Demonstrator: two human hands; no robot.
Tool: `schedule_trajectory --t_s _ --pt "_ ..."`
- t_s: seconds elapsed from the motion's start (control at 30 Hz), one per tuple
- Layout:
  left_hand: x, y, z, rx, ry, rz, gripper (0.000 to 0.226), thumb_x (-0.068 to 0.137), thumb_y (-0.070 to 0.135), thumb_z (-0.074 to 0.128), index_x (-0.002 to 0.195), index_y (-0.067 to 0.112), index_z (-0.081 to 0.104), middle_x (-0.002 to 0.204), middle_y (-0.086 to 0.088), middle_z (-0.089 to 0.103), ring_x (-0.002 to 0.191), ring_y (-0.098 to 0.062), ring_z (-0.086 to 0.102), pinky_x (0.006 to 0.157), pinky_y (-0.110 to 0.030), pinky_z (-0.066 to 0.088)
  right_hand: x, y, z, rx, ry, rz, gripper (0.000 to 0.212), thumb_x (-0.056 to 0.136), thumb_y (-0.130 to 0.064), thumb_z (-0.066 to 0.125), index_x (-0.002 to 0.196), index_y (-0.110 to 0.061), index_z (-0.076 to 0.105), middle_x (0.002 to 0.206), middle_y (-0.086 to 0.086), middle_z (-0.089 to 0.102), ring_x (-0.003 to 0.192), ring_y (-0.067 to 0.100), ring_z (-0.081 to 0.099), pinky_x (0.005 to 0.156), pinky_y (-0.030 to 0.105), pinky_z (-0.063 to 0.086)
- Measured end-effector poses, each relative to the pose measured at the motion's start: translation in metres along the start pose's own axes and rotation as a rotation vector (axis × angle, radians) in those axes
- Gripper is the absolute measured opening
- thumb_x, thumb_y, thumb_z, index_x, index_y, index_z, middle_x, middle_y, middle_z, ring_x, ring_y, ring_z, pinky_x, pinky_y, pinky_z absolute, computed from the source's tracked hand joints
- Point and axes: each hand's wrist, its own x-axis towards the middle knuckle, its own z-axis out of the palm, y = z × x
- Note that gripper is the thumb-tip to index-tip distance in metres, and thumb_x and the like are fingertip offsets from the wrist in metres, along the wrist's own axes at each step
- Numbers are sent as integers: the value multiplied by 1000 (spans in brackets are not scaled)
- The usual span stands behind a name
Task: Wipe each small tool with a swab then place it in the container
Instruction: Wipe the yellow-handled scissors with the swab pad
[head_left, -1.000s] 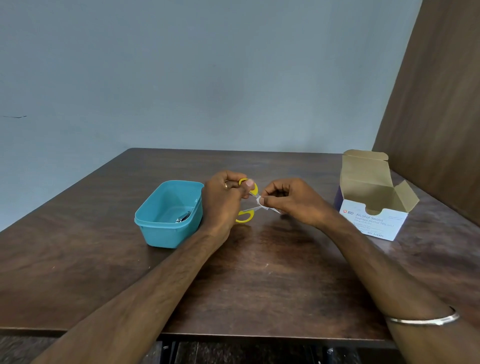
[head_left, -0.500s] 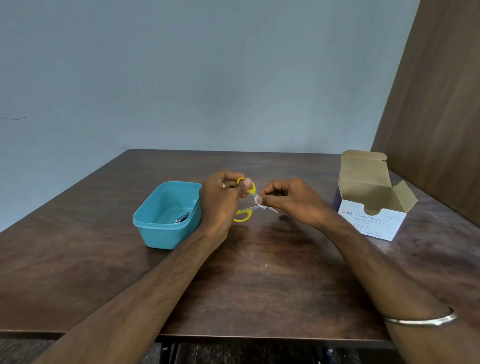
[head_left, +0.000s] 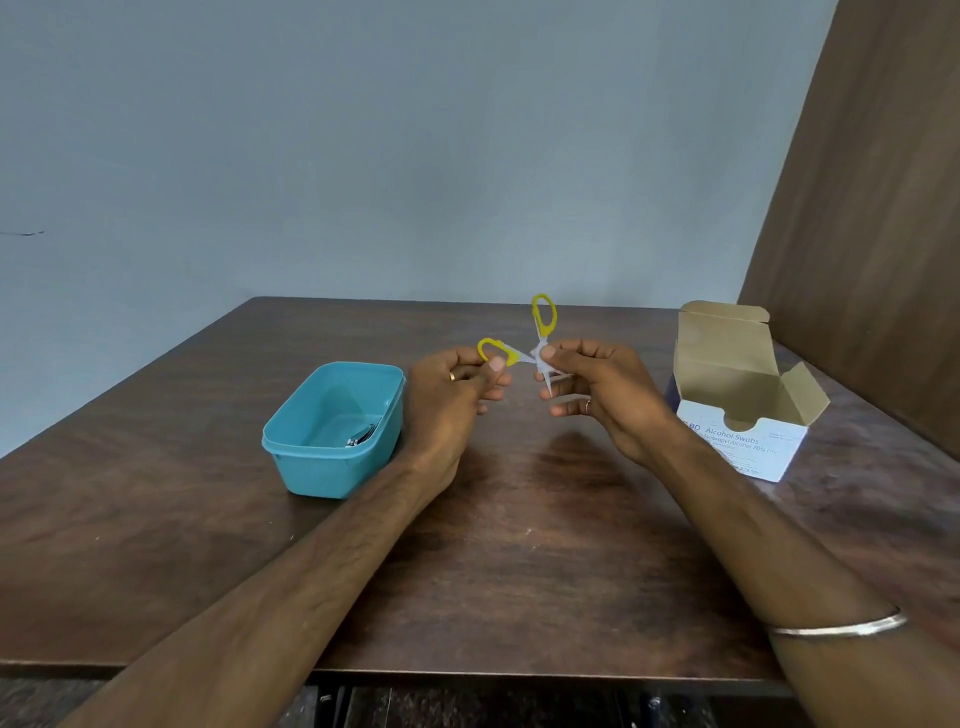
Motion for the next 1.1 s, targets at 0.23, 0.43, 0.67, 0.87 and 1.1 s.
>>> schedule_trajectory --t_s 0.23,0.43,0.67,0.87,1.1 --pt "1 3 1 -94 22 0 8 92 17 65 98 11 67 86 -5 75 77 -17 74 68 -30 59 -2 3 0 -112 -45 21 9 90 -20 72 96 -13 75 86 8 73 72 18 70 60 34 55" --pt "5 2 2 -135 83 44 3 93 14 64 92 12 66 85 -15 74 76 -24 74 61 -29 57 2 2 -8 -175 44 22 4 92 -14 70 89 -13 73 83 11 71 70 18 67 58 33 56" --pt "5 0 1 -73 103 88 6 92 16 65 88 19 66 81 -7 74 75 -19 74 61 -31 55 5 -2 -13 6 281 -43 6 93 -14 69 88 -11 69 85 11 69 70 21 70 58 35 62" --pt "0 3 3 16 56 123 8 92 13 65 88 19 69 76 -2 75 69 -14 74 62 -33 56 -3 -8 -1 -146 180 -165 3 86 -19 76 88 -20 78 78 -3 67 61 6 50 59 28 49" --pt "-4 4 3 59 -7 162 6 91 13 66 94 15 71 77 2 76 69 -13 74 57 -28 57 -10 -9 8 -207 -28 -202 12 87 -12 75 81 -23 76 70 -9 72 58 2 56 58 20 46"
